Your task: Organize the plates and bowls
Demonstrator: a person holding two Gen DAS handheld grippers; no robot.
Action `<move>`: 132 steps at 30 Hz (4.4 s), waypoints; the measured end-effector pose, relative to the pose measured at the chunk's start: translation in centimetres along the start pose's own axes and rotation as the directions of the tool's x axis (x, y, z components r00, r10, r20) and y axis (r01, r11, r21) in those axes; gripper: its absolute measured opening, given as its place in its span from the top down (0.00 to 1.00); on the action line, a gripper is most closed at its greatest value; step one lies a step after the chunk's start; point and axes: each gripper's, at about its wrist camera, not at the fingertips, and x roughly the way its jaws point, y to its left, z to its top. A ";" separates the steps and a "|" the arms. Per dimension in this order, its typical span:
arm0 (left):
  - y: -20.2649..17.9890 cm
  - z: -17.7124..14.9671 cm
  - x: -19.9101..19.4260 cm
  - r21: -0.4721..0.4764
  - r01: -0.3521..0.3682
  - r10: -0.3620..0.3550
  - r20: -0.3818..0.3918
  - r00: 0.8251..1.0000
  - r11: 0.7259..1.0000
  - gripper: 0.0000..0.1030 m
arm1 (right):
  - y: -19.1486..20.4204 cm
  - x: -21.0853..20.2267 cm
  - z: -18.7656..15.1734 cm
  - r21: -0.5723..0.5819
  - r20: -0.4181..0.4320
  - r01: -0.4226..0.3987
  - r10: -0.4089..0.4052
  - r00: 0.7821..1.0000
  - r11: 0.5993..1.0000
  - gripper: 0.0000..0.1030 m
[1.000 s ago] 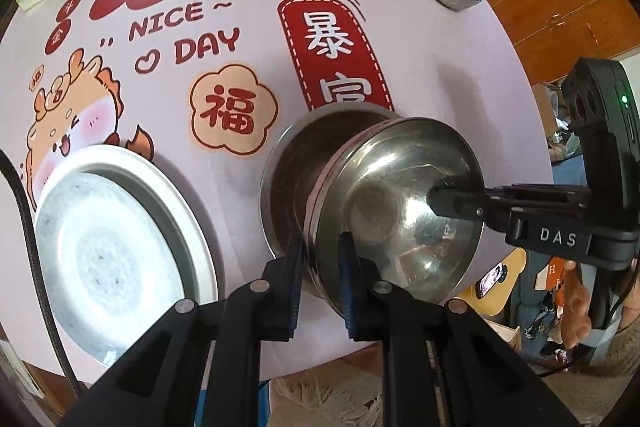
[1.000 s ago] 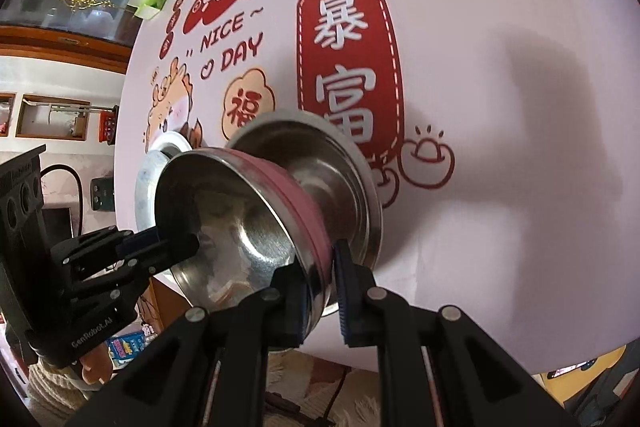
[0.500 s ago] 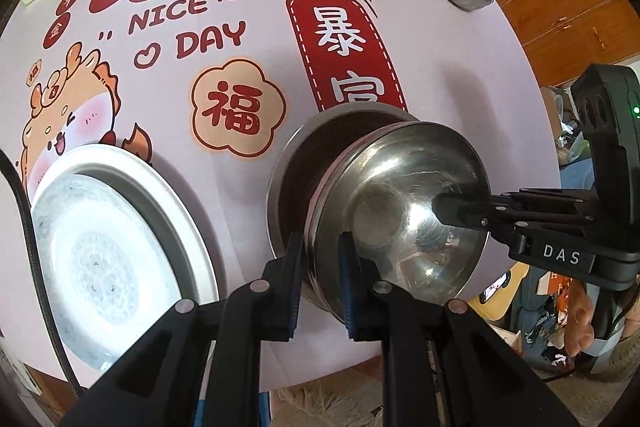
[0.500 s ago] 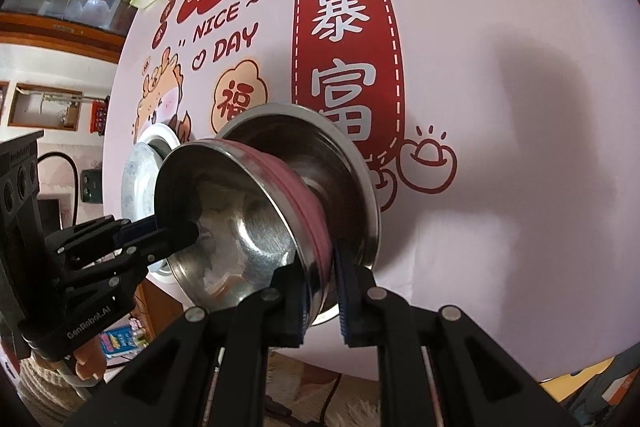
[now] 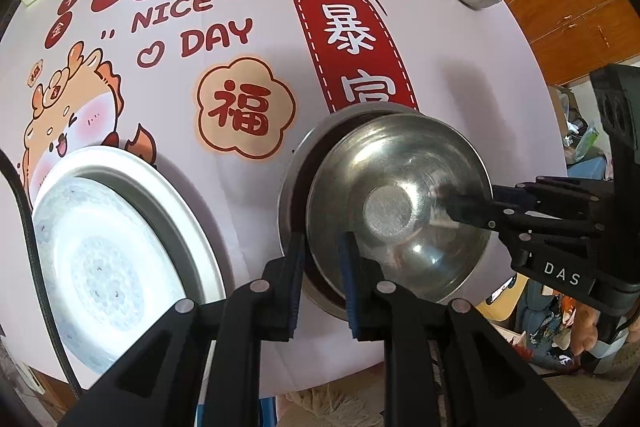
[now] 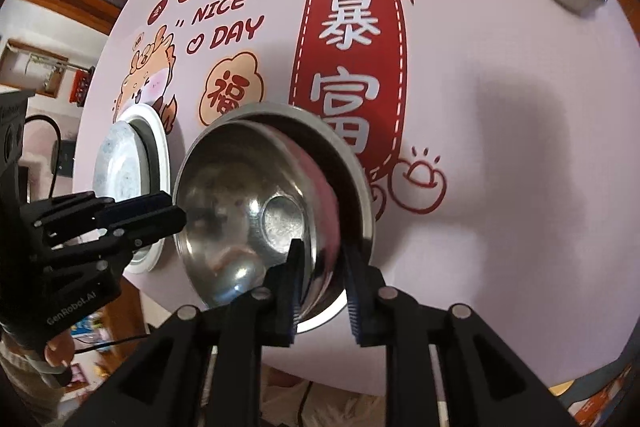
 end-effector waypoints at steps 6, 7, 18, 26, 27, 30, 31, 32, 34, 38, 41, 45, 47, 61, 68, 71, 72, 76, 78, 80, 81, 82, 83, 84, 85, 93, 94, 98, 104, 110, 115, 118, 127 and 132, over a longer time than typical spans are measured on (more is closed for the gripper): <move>0.2 -0.1 -0.6 0.006 -0.007 0.007 0.013 1.000 1.000 0.81 | 0.8 -0.7 0.1 -0.061 0.050 0.109 -0.107 0.993 0.992 0.80; 0.2 -0.1 -0.8 0.008 -0.010 0.010 0.017 1.000 1.000 0.80 | 0.8 -0.8 0.1 -0.063 0.052 0.114 -0.111 0.992 0.991 0.80; -0.8 -0.7 -3.4 0.036 -0.045 0.040 0.108 0.993 0.998 0.48 | 1.6 -1.2 -0.4 -0.072 0.064 0.124 -0.119 0.991 0.990 0.80; -1.3 -1.4 -5.2 0.039 -0.041 0.035 0.148 0.988 0.998 0.31 | 2.2 -2.6 -1.7 -0.055 0.101 0.127 -0.121 0.988 0.990 0.80; -1.4 -1.5 -5.4 0.039 -0.037 0.031 0.147 0.989 0.999 0.30 | 2.2 -2.8 -1.9 -0.052 0.106 0.127 -0.121 0.987 0.991 0.80; -1.8 -1.6 -5.8 0.052 -0.025 0.017 0.146 0.989 0.998 0.30 | 2.1 -3.5 -2.6 -0.041 0.119 0.124 -0.118 0.986 0.991 0.80; -2.0 -1.4 -6.0 0.061 -0.024 0.014 0.148 0.989 0.998 0.30 | 2.0 -3.7 -2.8 -0.037 0.122 0.125 -0.120 0.985 0.991 0.80; -2.2 -1.3 -6.1 0.067 -0.024 0.014 0.151 0.988 0.997 0.30 | 1.8 -4.0 -3.0 -0.032 0.126 0.126 -0.121 0.985 0.992 0.80; -2.8 -0.9 -6.5 0.080 -0.026 0.013 0.156 0.988 0.996 0.30 | 1.3 -4.5 -3.3 -0.024 0.132 0.126 -0.122 0.984 0.992 0.80; -4.3 0.7 -7.7 0.117 -0.022 0.002 0.174 0.985 0.993 0.30 | -0.1 -5.4 -3.3 0.000 0.143 0.137 -0.136 0.980 0.991 0.80; -6.0 2.4 -8.7 0.159 -0.037 0.005 0.199 0.980 0.987 0.29 | -1.4 -6.1 -3.0 0.017 0.156 0.149 -0.150 0.976 0.989 0.80; -8.9 5.3 -9.9 0.202 -0.061 0.014 0.230 0.973 0.977 0.29 | -3.9 -8.1 -2.3 0.053 0.185 0.159 -0.166 0.969 0.986 0.80; -10.5 6.7 -10.5 0.226 -0.069 0.012 0.241 0.970 0.972 0.29 | -5.4 -9.3 -1.9 0.075 0.208 0.161 -0.173 0.963 0.984 0.80; -21.2 18.9 -8.1 0.285 -0.128 0.043 0.284 0.958 0.950 0.23 | -19.7 -16.6 6.1 0.235 0.343 0.122 -0.200 0.918 0.964 0.80; -22.6 24.9 -4.4 0.181 -0.115 0.057 0.298 0.953 0.977 0.23 | -25.7 -17.1 11.1 0.286 0.407 0.071 -0.188 0.894 0.956 0.80; -22.7 26.9 -2.2 0.131 -0.114 0.071 0.290 0.954 0.985 0.23 | -27.5 -15.8 12.9 0.301 0.396 0.056 -0.178 0.901 0.952 0.80; -22.7 27.6 -1.4 0.116 -0.116 0.079 0.284 0.956 0.986 0.23 | -28.1 -15.3 13.6 0.302 0.391 0.048 -0.169 0.905 0.952 0.80; -22.5 29.6 1.7 0.072 -0.133 0.110 0.259 0.960 0.988 0.23 | -29.9 -13.1 15.3 0.322 0.364 0.025 -0.149 0.919 0.946 0.80; -22.5 30.4 3.3 0.053 -0.138 0.122 0.237 0.964 0.989 0.23 | -30.8 -12.1 16.0 0.333 0.351 -0.002 -0.121 0.929 0.943 0.80; -22.4 31.1 4.5 0.034 -0.138 0.127 0.222 0.967 0.990 0.23 | -31.6 -11.3 16.4 0.341 0.344 -0.031 -0.095 0.934 0.939 0.80; -22.3 31.6 5.1 0.024 -0.137 0.128 0.216 0.968 0.990 0.23 | -31.8 -11.0 16.7 0.346 0.341 -0.038 -0.087 0.936 0.937 0.80; -22.2 31.8 5.5 0.018 -0.137 0.131 0.213 0.968 0.990 0.23 | -32.2 -10.6 17.0 0.351 0.335 -0.046 -0.080 0.939 0.935 0.80; -22.1 32.3 6.0 0.007 -0.141 0.136 0.208 0.969 0.990 0.23 | -32.3 -10.3 17.2 0.355 0.331 -0.050 -0.076 0.940 0.933 0.80; -22.0 32.7 6.5 -0.003 -0.142 0.139 0.204 0.969 0.990 0.23 | -32.6 -9.9 17.5 0.361 0.327 -0.057 -0.069 0.943 0.931 0.80; -21.9 33.0 6.9 -0.011 -0.143 0.142 0.199 0.970 0.990 0.23 | -33.0 -9.5 17.7 0.367 0.322 -0.068 -0.058 0.945 0.928 0.80; -20.9 35.0 10.3 -0.060 -0.126 0.134 0.136 0.982 0.990 0.31 | -34.4 -7.2 19.1 0.391 0.283 -0.093 -0.023 0.959 0.916 0.80; -20.8 35.2 10.7 -0.060 -0.124 0.131 0.128 0.983 0.990 0.36 | -34.4 -7.0 19.2 0.390 0.280 -0.096 -0.019 0.960 0.916 0.80; -20.5 35.6 12.1 -0.066 -0.101 0.106 0.089 0.990 0.993 0.53 | -34.3 -6.1 19.6 0.377 0.267 -0.117 0.014 0.964 0.919 0.80; -20.5 35.6 13.6 -0.075 0.021 -0.019 0.024 1.000 0.997 0.91 | -33.6 -5.8 19.5 0.350 0.266 -0.122 0.027 0.964 0.929 0.92; -20.9 34.4 13.2 -0.050 0.000 0.001 0.005 1.000 0.999 0.91 | -32.5 -6.2 18.6 0.331 0.240 -0.106 0.025 0.970 0.938 0.92; -20.8 32.4 10.7 -0.034 -0.015 0.015 0.001 1.000 0.999 0.91 | -31.0 -7.5 17.4 0.319 0.254 -0.143 0.061 0.965 0.937 0.92; -21.0 31.0 8.8 -0.012 -0.038 0.038 0.010 0.999 0.999 0.91 | -29.3 -8.6 16.4 0.303 0.270 -0.165 0.081 0.959 0.939 0.92; -18.1 24.6 1.4 -0.015 -0.045 0.045 0.058 0.997 0.999 0.89 | -22.9 -11.8 12.4 0.225 0.328 -0.225 0.143 0.934 0.948 0.92; -15.9 19.6 -2.6 -0.020 -0.068 0.069 0.091 0.993 0.997 0.88 | -17.9 -12.8 10.0 0.175 0.350 -0.240 0.168 0.922 0.955 0.92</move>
